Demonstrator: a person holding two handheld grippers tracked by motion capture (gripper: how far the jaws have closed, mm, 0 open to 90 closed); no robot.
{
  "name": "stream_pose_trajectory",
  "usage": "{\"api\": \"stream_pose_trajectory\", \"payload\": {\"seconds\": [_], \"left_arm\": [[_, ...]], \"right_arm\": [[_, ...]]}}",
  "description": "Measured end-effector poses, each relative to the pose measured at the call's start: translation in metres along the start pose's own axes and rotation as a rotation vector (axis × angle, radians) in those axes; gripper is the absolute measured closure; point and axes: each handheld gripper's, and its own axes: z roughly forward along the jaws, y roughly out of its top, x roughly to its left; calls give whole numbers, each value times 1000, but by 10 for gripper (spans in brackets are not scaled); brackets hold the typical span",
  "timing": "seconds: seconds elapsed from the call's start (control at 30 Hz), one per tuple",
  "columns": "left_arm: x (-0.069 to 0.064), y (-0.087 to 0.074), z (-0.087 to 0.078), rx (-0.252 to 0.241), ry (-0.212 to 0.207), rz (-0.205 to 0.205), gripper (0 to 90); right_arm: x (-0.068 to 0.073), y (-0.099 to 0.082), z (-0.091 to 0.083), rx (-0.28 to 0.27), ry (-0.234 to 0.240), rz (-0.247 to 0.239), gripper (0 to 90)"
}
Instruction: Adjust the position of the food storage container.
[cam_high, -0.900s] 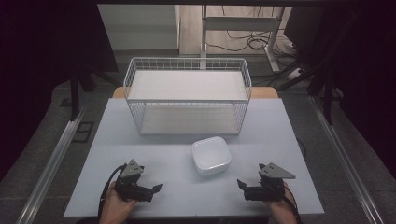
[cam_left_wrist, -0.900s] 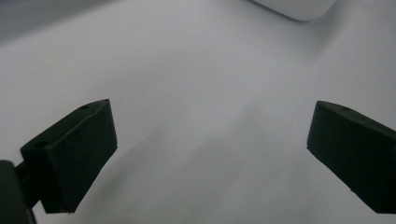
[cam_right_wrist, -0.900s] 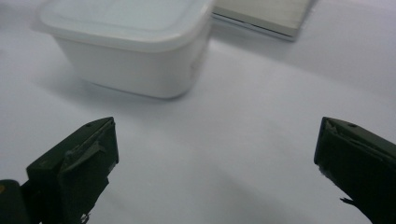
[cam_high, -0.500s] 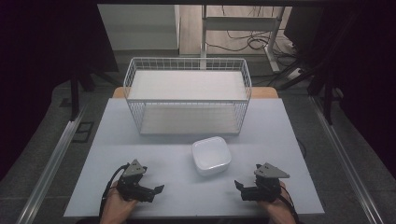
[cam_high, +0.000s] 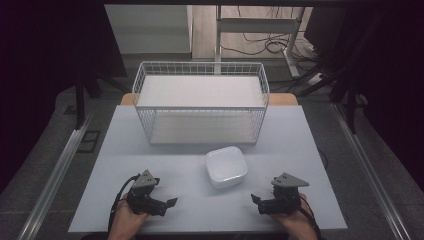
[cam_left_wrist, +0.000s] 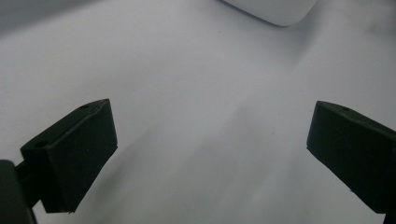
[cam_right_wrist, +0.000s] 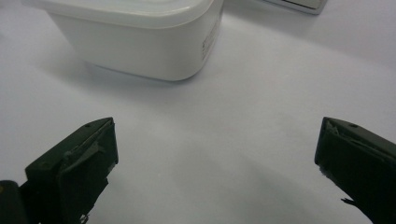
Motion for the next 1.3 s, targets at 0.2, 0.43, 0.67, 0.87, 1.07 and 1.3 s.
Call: {"api": "stream_pose_trajectory", "payload": {"seconds": [0.2, 0.43, 0.67, 0.87, 1.07, 1.3], "left_arm": [[0, 6, 4, -9, -17, -47, 14], [-1, 15, 9, -11, -3, -62, 98], [-1, 30, 20, -21, -46, -57, 309], [-3, 39, 33, -7, -56, -30, 451], [-3, 48, 46, -18, -74, -31, 614], [-2, 58, 61, -19, -104, -48, 817]], "right_arm": [[0, 3, 4, 12, 6, -8, 45], [-1, 12, 7, -4, 17, -26, 154], [-10, 25, 12, 23, 31, 11, 275], [-12, 32, 15, 11, 47, 3, 472], [-17, 39, 22, 19, 55, -4, 673], [-22, 48, 40, 37, 68, -16, 844]]}}
